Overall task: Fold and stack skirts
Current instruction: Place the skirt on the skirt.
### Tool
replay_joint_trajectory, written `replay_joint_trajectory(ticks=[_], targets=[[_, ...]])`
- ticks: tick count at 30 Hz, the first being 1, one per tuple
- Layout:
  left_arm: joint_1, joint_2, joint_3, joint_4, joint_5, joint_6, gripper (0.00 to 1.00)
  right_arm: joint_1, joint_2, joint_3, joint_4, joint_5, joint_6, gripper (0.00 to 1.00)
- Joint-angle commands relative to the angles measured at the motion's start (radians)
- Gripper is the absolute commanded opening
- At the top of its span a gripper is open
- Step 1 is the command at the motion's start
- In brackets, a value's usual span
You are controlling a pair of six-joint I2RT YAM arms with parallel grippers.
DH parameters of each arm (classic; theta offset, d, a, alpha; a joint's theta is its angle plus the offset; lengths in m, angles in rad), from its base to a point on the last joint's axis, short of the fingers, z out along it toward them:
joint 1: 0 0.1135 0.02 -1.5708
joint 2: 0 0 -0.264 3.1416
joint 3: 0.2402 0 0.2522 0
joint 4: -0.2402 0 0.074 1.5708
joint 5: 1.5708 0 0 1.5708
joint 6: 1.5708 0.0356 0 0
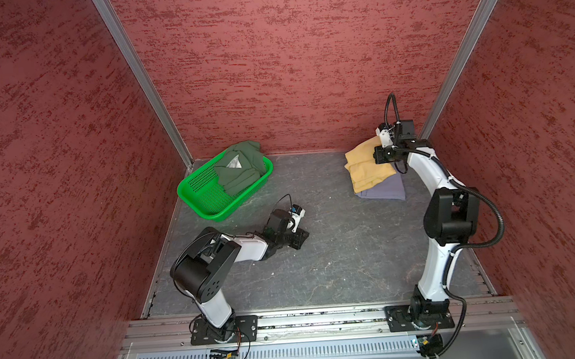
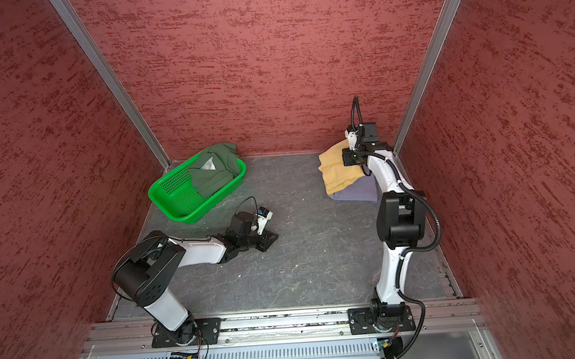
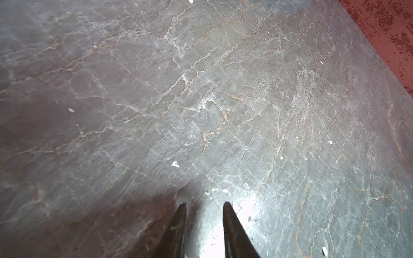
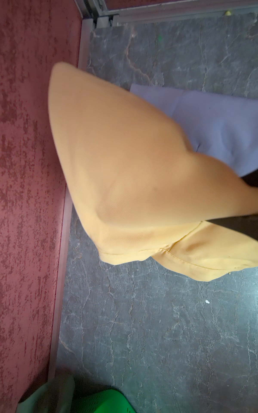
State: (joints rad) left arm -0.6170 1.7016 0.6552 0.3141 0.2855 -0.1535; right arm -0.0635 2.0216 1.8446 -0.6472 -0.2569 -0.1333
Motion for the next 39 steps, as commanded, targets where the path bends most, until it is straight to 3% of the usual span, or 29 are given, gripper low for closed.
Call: replay_joint_trajectory(ticks=[1,10,25,31,35,39], targets=[[0.002,0.004,0.003,-0.003,-0.005,-0.002,0.29,-0.043,0.006,0.041,-0.008,-0.062,-0.005,0.00],[0.000,0.007,0.009,-0.009,-0.002,-0.004,0.29,-0.124,0.068,0.047,-0.016,-0.170,0.000,0.00],[-0.007,0.012,0.028,-0.045,0.007,-0.001,0.29,-0.180,0.163,-0.025,0.078,-0.042,0.007,0.00],[-0.010,0.000,0.032,-0.056,0.009,0.002,0.29,-0.205,0.194,-0.045,0.122,-0.045,0.012,0.53],[-0.014,-0.006,0.037,-0.065,0.008,0.003,0.30,-0.210,0.190,-0.064,0.157,-0.039,0.019,0.72],[-0.016,-0.019,0.039,-0.073,0.004,0.007,0.30,-0.211,0.140,-0.101,0.203,0.006,0.026,0.81]])
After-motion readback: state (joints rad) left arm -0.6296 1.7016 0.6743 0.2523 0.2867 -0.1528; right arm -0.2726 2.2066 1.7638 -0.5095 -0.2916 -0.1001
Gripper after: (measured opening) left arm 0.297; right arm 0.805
